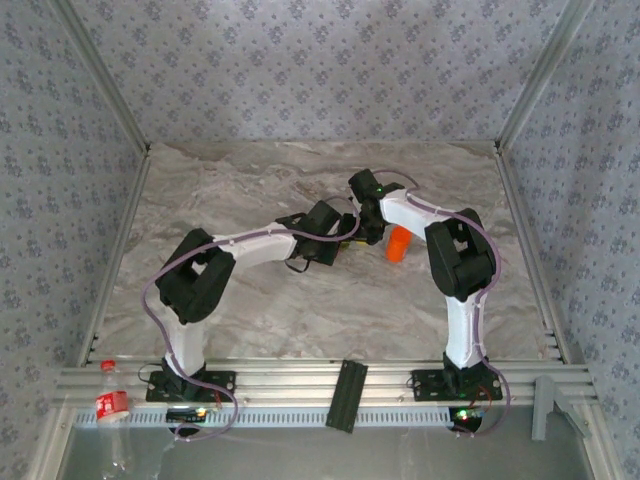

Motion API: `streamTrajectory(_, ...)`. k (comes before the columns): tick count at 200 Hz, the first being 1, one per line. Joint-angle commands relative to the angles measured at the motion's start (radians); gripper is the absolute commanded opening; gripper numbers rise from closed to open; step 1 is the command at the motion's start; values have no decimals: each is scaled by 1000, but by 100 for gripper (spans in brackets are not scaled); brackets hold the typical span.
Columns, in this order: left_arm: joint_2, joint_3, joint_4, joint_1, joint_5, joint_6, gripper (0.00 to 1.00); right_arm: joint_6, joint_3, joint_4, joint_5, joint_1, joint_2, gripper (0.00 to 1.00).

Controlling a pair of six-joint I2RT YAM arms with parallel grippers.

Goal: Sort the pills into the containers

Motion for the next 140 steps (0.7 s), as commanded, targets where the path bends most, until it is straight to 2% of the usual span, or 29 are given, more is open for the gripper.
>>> streamTrajectory(1, 21, -45, -26, -26, -4, 71, 0, 2, 11, -33, 22, 18, 44, 49)
streamTrajectory(26, -25, -29, -10, -10, -10, 67, 1, 2, 30, -46, 17, 18, 44, 49)
streamTrajectory(41, -57, -12, -5, 3, -14, 65, 7, 2, 47, -58, 15, 18, 44, 49)
streamTrajectory(61, -119, 1, 17, 23, -23, 62, 20, 2, 81, -75, 14, 16, 42, 49)
streamTrajectory(93, -241, 12, 51, 63, -81, 55, 50, -4, 178, -124, 9, 2, 31, 50)
streamTrajectory(117, -346, 21, 58, 95, -151, 68, 79, -7, 277, -172, 9, -16, -1, 52)
streamTrajectory(133, -414, 26, 57, 122, -192, 87, 98, -8, 346, -211, 7, -39, -38, 57)
streamTrajectory(140, -443, 29, 56, 134, -215, 101, 100, -9, 374, -226, 9, -52, -58, 63)
